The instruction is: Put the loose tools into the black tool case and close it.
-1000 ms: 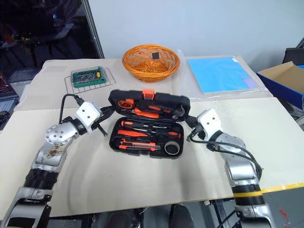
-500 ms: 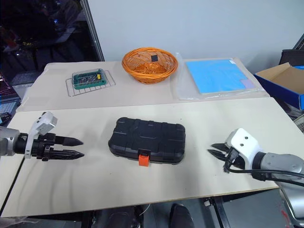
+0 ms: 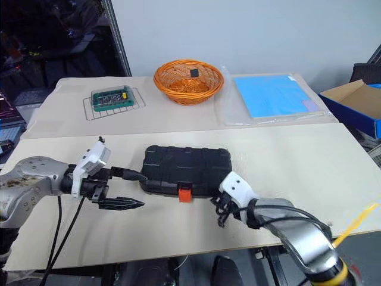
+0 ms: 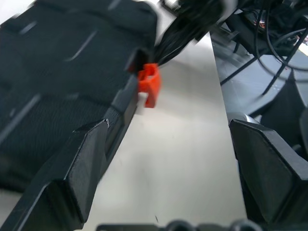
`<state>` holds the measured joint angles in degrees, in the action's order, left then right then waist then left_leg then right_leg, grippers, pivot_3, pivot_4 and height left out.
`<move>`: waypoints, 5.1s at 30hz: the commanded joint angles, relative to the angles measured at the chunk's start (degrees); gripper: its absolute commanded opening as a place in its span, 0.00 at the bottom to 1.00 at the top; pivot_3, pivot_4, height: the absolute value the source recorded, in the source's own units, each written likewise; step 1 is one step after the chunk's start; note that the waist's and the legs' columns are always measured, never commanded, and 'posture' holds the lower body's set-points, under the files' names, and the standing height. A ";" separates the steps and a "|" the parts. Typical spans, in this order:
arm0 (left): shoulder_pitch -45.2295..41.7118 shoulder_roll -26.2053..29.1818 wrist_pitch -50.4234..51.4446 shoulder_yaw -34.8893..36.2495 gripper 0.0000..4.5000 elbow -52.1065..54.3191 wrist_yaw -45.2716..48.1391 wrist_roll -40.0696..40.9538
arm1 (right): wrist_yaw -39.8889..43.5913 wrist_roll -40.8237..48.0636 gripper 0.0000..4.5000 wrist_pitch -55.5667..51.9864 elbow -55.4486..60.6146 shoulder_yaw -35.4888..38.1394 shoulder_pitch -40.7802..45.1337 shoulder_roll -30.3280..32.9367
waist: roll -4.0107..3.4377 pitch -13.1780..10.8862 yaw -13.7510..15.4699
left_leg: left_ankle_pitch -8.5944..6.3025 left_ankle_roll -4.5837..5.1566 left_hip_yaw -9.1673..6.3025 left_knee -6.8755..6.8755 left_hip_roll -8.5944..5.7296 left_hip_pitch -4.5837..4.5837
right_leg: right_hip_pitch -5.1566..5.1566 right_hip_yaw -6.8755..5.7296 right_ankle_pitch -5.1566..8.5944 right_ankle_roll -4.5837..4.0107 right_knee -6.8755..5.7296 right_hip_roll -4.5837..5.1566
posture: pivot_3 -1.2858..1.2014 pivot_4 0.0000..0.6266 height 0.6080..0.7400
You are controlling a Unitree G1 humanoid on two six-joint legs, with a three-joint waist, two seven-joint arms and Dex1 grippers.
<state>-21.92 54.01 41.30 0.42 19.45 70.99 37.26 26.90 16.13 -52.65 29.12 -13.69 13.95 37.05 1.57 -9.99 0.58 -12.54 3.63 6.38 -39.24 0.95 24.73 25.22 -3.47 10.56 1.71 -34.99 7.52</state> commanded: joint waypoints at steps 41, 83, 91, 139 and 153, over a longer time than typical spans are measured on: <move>-10.43 -12.14 -0.75 -17.29 1.00 -11.35 -10.32 -17.90 | -3.09 0.33 0.70 3.61 -16.57 6.78 13.39 -19.37 | -0.02 0.15 -1.25 | 0.07 0.22 0.02 0.02 -0.04 -0.31 | -0.25 0.27 -0.27 0.30 -0.04 -0.10 | 0.52 0.24 1.00; -8.84 -14.75 0.26 -17.53 1.00 -11.77 -12.31 -20.73 | 5.58 -0.99 0.54 7.81 -14.69 8.50 12.13 -14.53 | -0.02 0.30 -1.25 | -0.03 0.00 0.15 0.25 -0.03 -0.42 | -0.15 0.54 -0.19 0.16 0.00 -0.11 | 0.52 0.24 1.00; -9.34 -14.79 -0.49 -17.59 1.00 -12.72 -12.23 -21.36 | 2.65 1.07 0.00 10.44 -16.99 10.57 12.93 -19.97 | -0.03 0.31 -1.27 | -0.10 -0.15 0.15 0.24 -0.02 -0.46 | -0.17 0.55 -0.13 0.10 0.00 -0.10 | 0.52 0.24 1.00; -7.29 -15.72 -0.88 -17.16 1.00 -11.95 -15.11 -21.50 | 4.14 -10.12 0.00 18.70 -38.64 0.91 15.73 -21.51 | -0.07 2.03 -1.61 | -0.27 -0.44 0.17 0.47 0.09 -1.12 | -0.33 0.61 -0.08 0.04 0.10 -0.04 | 0.52 0.24 1.00; 2.25 -22.57 -3.15 1.82 1.00 -3.25 -15.19 -2.91 | 11.68 3.63 0.24 24.71 -8.27 12.68 7.12 -14.33 | -0.25 1.71 -1.08 | -0.23 -0.43 0.18 0.78 0.03 -0.18 | 0.27 0.63 -0.27 -0.14 0.28 0.06 | 0.52 0.24 1.00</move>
<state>-21.12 31.13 35.84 -3.12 11.84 54.63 27.53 35.23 14.72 -25.60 10.39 -5.99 22.43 19.27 1.32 -8.28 -0.50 -12.51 3.67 6.52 -38.48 0.95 24.86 25.79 -2.85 10.08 1.69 -34.82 7.57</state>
